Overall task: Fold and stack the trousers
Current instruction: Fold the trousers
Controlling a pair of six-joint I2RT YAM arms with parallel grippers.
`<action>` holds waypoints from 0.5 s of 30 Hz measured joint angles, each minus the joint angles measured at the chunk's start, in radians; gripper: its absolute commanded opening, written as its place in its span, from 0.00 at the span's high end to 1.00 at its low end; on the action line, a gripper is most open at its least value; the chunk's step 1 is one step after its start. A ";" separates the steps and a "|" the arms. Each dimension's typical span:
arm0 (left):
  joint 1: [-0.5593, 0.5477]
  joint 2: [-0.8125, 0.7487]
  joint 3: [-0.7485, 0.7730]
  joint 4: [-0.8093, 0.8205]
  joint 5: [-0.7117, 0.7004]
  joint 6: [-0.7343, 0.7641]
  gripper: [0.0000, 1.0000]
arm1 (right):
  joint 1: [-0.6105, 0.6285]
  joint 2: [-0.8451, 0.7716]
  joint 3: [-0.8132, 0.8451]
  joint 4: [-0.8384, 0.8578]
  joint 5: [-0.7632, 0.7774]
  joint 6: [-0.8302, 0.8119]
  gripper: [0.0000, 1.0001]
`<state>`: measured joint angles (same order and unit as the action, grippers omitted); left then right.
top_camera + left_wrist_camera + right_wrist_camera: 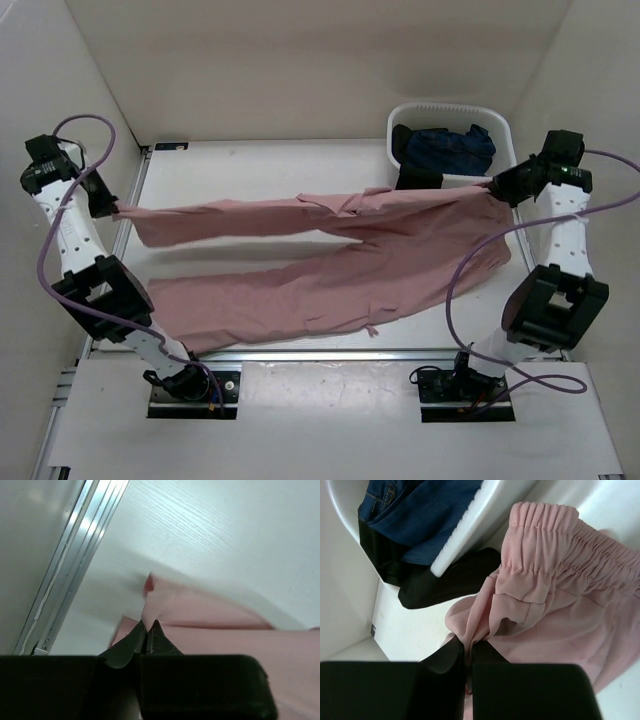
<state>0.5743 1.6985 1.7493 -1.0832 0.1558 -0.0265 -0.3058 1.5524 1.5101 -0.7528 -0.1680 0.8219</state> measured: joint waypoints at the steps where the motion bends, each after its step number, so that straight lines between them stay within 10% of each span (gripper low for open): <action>1: -0.001 -0.015 -0.005 0.009 0.005 0.000 0.86 | -0.001 0.017 -0.007 0.028 -0.024 -0.019 1.00; 15: 0.042 -0.506 -0.958 0.029 -0.212 0.019 0.86 | -0.206 0.116 -0.557 0.293 -0.165 -0.227 1.00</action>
<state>0.6163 1.1923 0.7910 -1.0538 -0.0566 -0.0071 -0.5114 1.6688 0.9531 -0.4599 -0.3332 0.5945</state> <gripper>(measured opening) 0.145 0.015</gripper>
